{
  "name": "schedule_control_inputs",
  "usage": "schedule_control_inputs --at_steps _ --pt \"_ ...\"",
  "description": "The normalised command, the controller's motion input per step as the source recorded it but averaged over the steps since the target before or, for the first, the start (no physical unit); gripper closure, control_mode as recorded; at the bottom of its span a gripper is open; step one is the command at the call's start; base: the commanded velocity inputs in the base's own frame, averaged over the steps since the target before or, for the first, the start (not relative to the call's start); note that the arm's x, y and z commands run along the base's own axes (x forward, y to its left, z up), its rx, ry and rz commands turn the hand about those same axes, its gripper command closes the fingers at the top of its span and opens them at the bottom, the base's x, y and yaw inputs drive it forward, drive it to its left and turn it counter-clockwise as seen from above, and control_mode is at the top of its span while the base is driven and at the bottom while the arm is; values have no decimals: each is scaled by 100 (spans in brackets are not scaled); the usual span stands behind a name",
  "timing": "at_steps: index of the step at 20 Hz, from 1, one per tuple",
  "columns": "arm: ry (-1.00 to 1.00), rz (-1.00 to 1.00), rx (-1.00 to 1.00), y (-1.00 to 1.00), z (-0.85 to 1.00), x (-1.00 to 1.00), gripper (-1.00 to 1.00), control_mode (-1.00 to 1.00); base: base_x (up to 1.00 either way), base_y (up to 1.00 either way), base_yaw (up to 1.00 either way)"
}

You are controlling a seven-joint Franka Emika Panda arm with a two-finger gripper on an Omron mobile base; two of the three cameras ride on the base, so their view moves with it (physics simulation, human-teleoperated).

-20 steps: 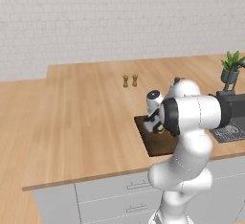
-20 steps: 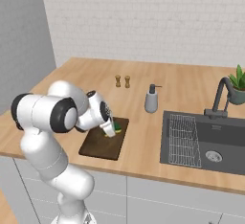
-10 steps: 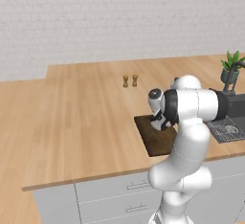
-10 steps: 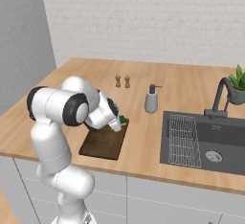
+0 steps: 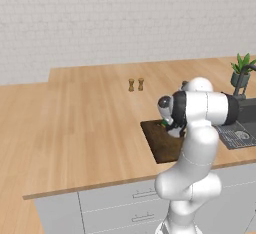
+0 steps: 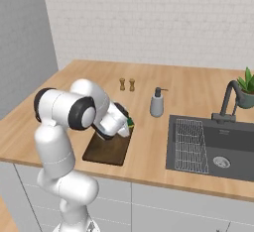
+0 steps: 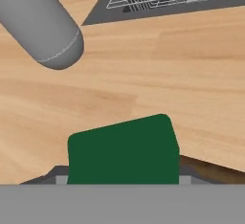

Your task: Pick up the sponge from the counter and clean the cutting board by briefly scrubbing or pressing down on the cutting board. Once finished, release the sponge.

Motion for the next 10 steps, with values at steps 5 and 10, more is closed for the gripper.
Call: schedule_control_inputs --at_steps 5,10 --pt "20 -1 0 -38 -6 -42 100 -100 0 0 0" --pt "20 0 0 -19 -16 -55 100 -100 0 0 0"
